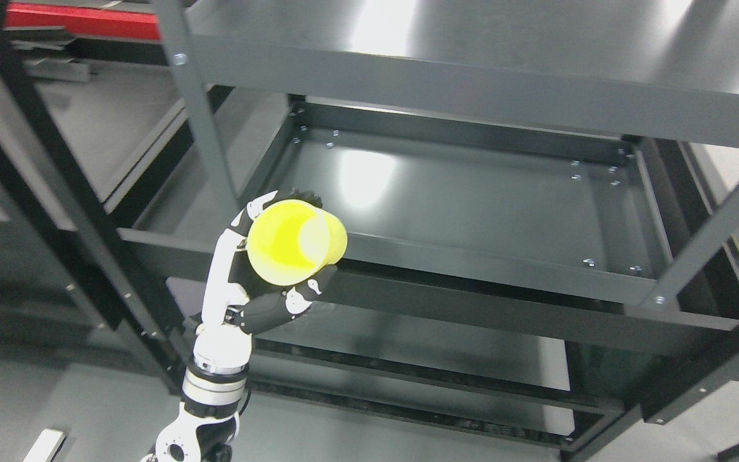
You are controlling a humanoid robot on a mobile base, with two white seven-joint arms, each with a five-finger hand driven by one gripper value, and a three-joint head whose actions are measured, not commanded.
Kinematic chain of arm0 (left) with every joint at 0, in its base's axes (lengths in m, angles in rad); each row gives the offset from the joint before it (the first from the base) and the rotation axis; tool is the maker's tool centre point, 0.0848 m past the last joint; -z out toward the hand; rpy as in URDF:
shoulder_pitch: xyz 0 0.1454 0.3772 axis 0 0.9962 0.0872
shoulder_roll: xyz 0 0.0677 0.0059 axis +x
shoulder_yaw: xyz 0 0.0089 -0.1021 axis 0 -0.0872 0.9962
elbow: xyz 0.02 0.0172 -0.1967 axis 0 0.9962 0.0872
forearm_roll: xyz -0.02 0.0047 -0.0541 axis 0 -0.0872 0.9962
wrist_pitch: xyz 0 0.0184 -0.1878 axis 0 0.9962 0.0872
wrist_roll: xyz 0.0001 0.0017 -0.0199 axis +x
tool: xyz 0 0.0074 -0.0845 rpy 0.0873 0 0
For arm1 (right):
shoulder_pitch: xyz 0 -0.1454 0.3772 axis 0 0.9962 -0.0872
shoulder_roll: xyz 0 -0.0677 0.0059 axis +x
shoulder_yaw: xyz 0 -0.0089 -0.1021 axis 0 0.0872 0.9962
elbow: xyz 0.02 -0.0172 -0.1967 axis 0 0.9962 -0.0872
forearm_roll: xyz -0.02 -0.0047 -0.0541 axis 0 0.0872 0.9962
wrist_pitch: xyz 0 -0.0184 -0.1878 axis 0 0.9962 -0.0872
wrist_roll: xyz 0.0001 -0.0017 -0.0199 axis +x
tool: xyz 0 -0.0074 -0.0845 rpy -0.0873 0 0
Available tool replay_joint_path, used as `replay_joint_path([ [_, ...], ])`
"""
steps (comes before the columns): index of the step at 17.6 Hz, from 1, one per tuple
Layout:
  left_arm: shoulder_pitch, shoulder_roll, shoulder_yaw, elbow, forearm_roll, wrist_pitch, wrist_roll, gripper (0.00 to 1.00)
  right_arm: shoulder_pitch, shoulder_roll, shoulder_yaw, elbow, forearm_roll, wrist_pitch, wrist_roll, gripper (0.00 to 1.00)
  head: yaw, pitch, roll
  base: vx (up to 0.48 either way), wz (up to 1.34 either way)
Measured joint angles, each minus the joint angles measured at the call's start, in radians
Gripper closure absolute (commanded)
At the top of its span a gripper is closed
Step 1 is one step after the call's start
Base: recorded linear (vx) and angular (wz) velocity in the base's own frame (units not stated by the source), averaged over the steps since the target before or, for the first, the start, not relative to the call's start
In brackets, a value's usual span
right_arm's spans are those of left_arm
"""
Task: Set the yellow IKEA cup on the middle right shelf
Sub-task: 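Raise the held cup up onto the shelf above with the left hand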
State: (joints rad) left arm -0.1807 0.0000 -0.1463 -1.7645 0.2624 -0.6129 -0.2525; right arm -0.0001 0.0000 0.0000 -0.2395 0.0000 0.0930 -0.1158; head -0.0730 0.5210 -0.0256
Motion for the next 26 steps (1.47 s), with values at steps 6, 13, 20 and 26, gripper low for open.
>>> replay_joint_path([
  [6,-0.059,0.0,-0.068,-0.005,0.0,-0.115,0.0,0.98,0.0,0.0,0.0,0.0,0.0,0.0,0.0,0.01,0.0,0.0,0.0,0.125,-0.23],
  [13,-0.162,0.0,-0.12,-0.008,0.0,-0.171,0.001,0.98,0.0,0.0,0.0,0.0,0.0,0.0,0.0,0.01,0.0,0.0,0.0,0.076,0.06],
  [20,-0.371,0.0,-0.193,-0.009,0.0,-0.058,0.022,0.98,0.0,0.0,0.0,0.0,0.0,0.0,0.0,0.01,0.0,0.0,0.0,0.048,0.07],
  [26,-0.558,0.0,-0.248,-0.01,0.011,0.104,0.196,0.99,0.0,0.0,0.0,0.0,0.0,0.0,0.0,0.01,0.0,0.0,0.0,0.0,0.0],
])
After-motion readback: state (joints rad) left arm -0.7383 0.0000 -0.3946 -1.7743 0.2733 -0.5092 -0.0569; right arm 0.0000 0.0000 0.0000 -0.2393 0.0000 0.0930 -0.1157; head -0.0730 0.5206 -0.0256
